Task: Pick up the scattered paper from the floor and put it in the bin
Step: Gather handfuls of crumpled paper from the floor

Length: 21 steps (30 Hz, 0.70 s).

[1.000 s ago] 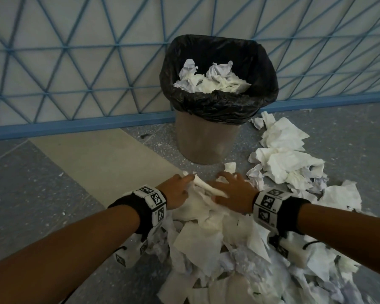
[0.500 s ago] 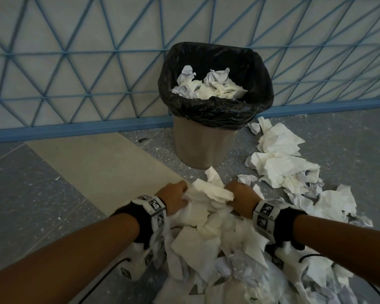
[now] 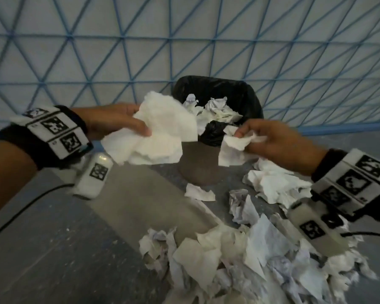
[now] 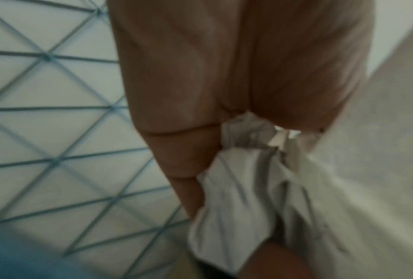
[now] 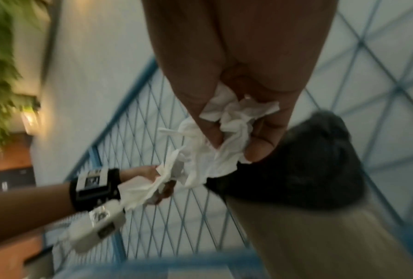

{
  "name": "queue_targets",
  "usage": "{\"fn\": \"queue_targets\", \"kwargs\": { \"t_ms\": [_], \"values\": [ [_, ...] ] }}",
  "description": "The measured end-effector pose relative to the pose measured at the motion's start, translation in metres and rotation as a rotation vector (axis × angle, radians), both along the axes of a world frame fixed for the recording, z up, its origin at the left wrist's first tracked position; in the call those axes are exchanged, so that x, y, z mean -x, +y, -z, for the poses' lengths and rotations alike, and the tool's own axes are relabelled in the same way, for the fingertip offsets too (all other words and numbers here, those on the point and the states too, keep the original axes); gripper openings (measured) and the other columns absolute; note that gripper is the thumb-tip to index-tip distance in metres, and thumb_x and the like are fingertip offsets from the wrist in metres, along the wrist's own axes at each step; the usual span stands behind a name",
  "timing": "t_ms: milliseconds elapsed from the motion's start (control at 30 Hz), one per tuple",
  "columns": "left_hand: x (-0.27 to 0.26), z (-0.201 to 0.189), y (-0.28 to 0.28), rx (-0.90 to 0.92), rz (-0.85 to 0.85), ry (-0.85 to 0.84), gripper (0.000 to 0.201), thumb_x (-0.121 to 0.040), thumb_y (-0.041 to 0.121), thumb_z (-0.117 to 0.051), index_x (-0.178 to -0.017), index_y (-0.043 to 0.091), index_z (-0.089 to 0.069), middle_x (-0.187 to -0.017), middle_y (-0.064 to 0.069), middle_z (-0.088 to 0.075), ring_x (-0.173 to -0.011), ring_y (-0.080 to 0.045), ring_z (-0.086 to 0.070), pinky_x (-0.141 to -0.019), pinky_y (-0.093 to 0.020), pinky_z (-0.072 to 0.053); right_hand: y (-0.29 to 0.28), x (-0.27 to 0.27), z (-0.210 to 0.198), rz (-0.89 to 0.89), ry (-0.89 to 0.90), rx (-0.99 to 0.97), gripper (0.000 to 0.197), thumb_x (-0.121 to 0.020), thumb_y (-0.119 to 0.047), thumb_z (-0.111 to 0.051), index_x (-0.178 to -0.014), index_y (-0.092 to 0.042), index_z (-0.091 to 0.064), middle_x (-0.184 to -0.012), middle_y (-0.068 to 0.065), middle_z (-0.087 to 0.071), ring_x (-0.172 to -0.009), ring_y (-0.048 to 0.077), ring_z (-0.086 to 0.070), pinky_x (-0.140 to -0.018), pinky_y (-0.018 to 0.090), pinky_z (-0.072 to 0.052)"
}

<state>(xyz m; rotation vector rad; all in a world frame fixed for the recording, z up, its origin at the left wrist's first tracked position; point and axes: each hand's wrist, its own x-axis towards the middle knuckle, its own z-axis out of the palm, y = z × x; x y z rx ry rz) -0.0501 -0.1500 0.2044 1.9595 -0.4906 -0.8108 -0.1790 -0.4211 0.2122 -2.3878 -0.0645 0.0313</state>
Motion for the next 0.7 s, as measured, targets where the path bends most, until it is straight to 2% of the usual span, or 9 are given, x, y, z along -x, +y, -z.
{"fn": "queue_targets", "kwargs": {
  "t_ms": [100, 200, 267, 333, 400, 467, 533, 600, 700],
  "values": [
    [-0.008, -0.043, -0.023, 0.157, -0.113, -0.142, 0.025, -0.084, -0.002, -0.053, -0.094, 0.019, -0.061, -0.070, 0.011, -0.074, -0.056, 0.004, -0.067, -0.048, -0.011, -0.053, -0.005, -0.018, -0.039, 0.073, -0.161, -0.083, 0.019, -0.082, 0.001, -0.062, -0.091, -0.015, -0.057, -0.063, -0.014, -0.055, -0.049, -0.002, -0.052, -0.045, 0.003, -0.039],
    [-0.024, -0.059, -0.060, 0.246, -0.232, -0.332, 0.049, -0.080, 0.005, -0.058, -0.127, 0.009, -0.046, -0.108, 0.002, -0.065, -0.092, -0.007, -0.068, -0.078, -0.021, -0.057, -0.009, -0.052, -0.052, 0.166, -0.281, -0.105, 0.019, -0.083, 0.002, -0.060, -0.094, -0.013, -0.054, -0.064, -0.006, -0.049, -0.039, -0.006, -0.051, -0.035, 0.001, -0.034],
    [-0.034, -0.054, -0.091, 0.155, -0.375, -0.540, 0.062, -0.078, 0.016, -0.056, -0.133, 0.005, -0.032, -0.123, -0.008, -0.057, -0.109, -0.023, -0.058, -0.088, -0.025, -0.049, -0.006, -0.077, -0.044, 0.222, -0.293, 0.011, 0.024, -0.082, -0.005, -0.062, -0.105, -0.012, -0.056, -0.078, -0.001, -0.049, -0.060, 0.002, -0.054, -0.049, 0.010, -0.042],
    [-0.033, -0.042, -0.120, 0.106, -0.456, -0.684, 0.053, -0.087, 0.010, -0.049, -0.134, 0.002, -0.024, -0.124, -0.009, -0.051, -0.110, -0.023, -0.053, -0.082, -0.020, -0.041, -0.004, -0.098, -0.029, 0.231, -0.186, 0.139, 0.042, -0.080, -0.013, -0.066, -0.119, -0.010, -0.050, -0.102, 0.003, -0.047, -0.087, 0.015, -0.047, -0.068, 0.018, -0.037],
    [-0.037, -0.021, -0.144, 0.051, -0.342, -0.715, 0.057, -0.087, 0.012, -0.050, -0.137, 0.002, -0.025, -0.130, -0.005, -0.045, -0.117, -0.021, -0.049, -0.097, -0.026, -0.038, -0.005, -0.113, -0.012, 0.224, -0.036, 0.158, 0.062, -0.077, -0.019, -0.070, -0.131, -0.013, -0.040, -0.124, 0.010, -0.043, -0.104, 0.020, -0.046, -0.082, 0.024, -0.040],
    [-0.037, -0.002, -0.155, -0.212, -0.080, -0.696, 0.057, -0.086, 0.029, -0.053, -0.135, 0.005, -0.036, -0.132, -0.007, -0.048, -0.121, -0.025, -0.049, -0.102, -0.032, -0.035, -0.008, -0.116, -0.004, 0.238, -0.030, 0.054, 0.074, -0.074, -0.018, -0.073, -0.136, -0.013, -0.033, -0.139, 0.014, -0.035, -0.123, 0.024, -0.043, -0.102, 0.033, -0.041],
    [-0.038, 0.004, -0.155, -0.499, 0.092, -0.703, 0.049, -0.093, 0.031, -0.046, -0.132, 0.001, -0.045, -0.132, -0.016, -0.053, -0.122, -0.031, -0.050, -0.097, -0.033, -0.038, -0.011, -0.112, -0.004, 0.260, -0.144, -0.001, 0.072, -0.077, -0.014, -0.070, -0.138, -0.014, -0.032, -0.143, 0.013, -0.031, -0.129, 0.023, -0.038, -0.102, 0.022, -0.035],
    [-0.038, 0.001, -0.149, -0.571, 0.114, -0.751, 0.040, -0.092, 0.029, -0.049, -0.122, 0.003, -0.058, -0.129, -0.015, -0.058, -0.116, -0.031, -0.054, -0.088, -0.032, -0.041, -0.012, -0.107, -0.004, 0.225, -0.233, 0.076, 0.061, -0.084, -0.015, -0.061, -0.139, -0.016, -0.033, -0.146, 0.011, -0.031, -0.132, 0.019, -0.036, -0.093, 0.012, -0.029],
    [-0.035, -0.001, -0.134, -0.570, 0.102, -0.787, 0.032, -0.087, 0.025, -0.054, -0.107, 0.006, -0.068, -0.116, -0.016, -0.067, -0.101, -0.030, -0.060, -0.079, -0.034, -0.044, -0.003, -0.103, 0.000, 0.063, 0.012, 0.370, 0.041, -0.095, -0.028, -0.044, -0.134, -0.014, -0.046, -0.142, 0.012, -0.046, -0.124, 0.022, -0.046, -0.105, 0.026, -0.033]
  ]
}}
